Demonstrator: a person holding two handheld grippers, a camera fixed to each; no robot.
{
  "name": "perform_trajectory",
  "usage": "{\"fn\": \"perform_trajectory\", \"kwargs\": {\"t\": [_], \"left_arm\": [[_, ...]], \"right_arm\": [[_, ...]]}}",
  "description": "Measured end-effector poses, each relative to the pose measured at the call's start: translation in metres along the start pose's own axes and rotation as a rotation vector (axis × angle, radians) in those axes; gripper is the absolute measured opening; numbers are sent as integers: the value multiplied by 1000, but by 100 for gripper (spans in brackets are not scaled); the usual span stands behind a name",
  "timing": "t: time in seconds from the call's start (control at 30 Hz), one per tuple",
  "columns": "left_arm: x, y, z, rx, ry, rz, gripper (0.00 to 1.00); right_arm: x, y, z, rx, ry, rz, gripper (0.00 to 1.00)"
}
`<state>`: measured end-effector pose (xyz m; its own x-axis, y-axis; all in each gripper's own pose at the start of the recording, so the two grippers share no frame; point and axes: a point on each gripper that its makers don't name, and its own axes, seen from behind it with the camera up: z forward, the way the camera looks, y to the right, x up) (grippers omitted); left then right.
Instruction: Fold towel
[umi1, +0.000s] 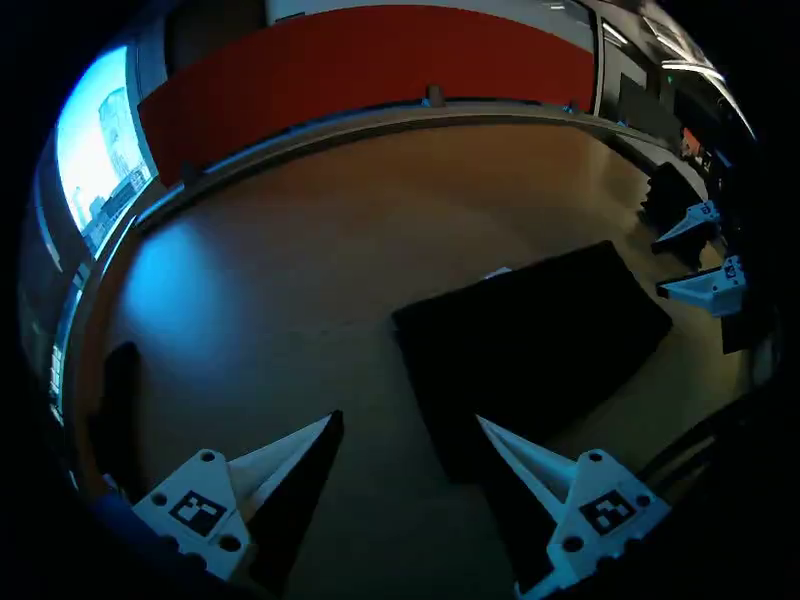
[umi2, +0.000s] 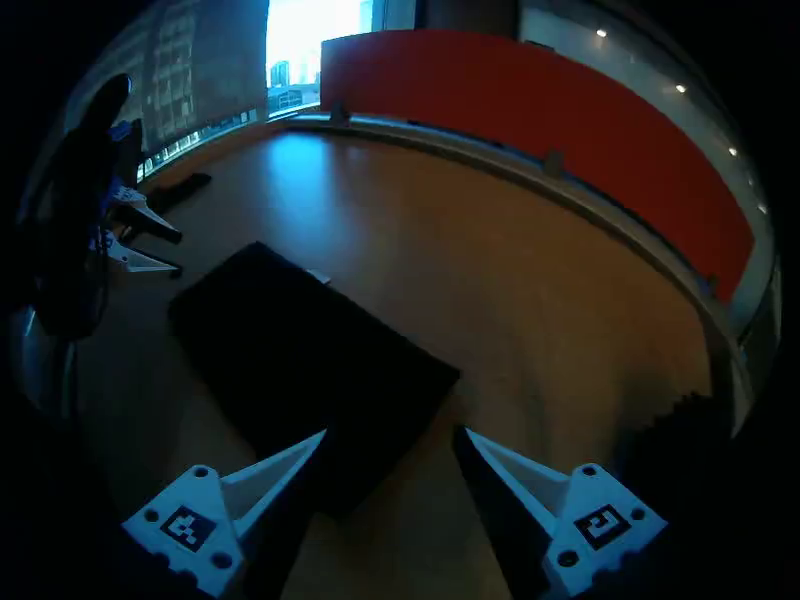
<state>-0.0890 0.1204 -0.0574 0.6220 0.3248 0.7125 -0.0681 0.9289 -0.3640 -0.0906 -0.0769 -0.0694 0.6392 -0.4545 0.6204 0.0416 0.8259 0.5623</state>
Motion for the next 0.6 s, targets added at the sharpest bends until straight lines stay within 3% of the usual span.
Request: {"fn": "perform_trajectory", "kwargs": {"t": [0.3, 0.6], "left_arm": [[-31, 5, -28, 15, -6, -65, 87], [-50, 2, -47, 30, -6, -115, 87]], "right_arm": [[-28, -19, -14, 26, -20, -3, 87], [-46, -31, -16, 65, -38, -32, 69]]}}
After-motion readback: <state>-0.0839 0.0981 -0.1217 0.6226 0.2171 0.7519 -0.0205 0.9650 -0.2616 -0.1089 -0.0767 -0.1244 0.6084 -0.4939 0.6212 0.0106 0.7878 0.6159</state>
